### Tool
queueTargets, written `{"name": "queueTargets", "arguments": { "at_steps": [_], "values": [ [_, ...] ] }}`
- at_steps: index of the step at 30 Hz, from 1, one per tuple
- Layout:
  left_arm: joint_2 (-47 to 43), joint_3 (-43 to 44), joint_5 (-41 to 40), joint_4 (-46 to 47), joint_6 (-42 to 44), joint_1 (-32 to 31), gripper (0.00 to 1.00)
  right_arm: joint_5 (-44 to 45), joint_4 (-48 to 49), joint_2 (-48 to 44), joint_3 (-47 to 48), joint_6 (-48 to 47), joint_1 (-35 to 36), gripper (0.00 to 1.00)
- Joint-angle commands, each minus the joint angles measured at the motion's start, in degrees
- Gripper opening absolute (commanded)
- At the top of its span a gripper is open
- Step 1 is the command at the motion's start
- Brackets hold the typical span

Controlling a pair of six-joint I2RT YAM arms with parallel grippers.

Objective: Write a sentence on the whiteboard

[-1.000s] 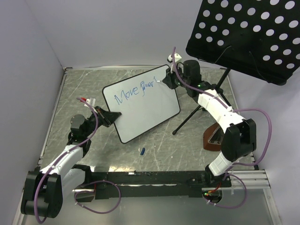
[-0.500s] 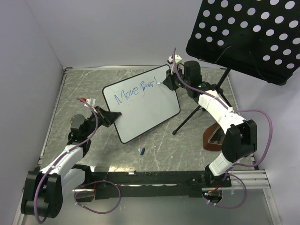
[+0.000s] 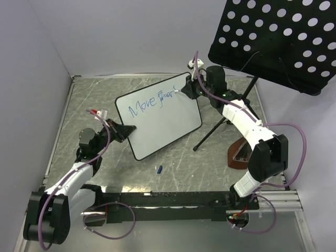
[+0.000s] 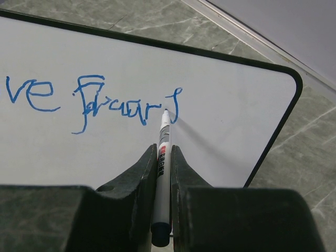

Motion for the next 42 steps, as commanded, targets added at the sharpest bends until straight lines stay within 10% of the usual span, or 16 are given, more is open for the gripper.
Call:
{"name": "queueTargets", "arguments": {
  "at_steps": [1,42],
  "values": [
    [-0.2,0.8,1.5,-0.9,5.8,-0.4,0.01,-1.3,0.1,0.1,2.8,0.5,-0.1,0.00],
    [0.0,0.7,1.5,-0.7,5.8,-0.4,0.01,1.8,-0.4,0.3,2.9,-0.4,-0.8,0.00]
  ]
}}
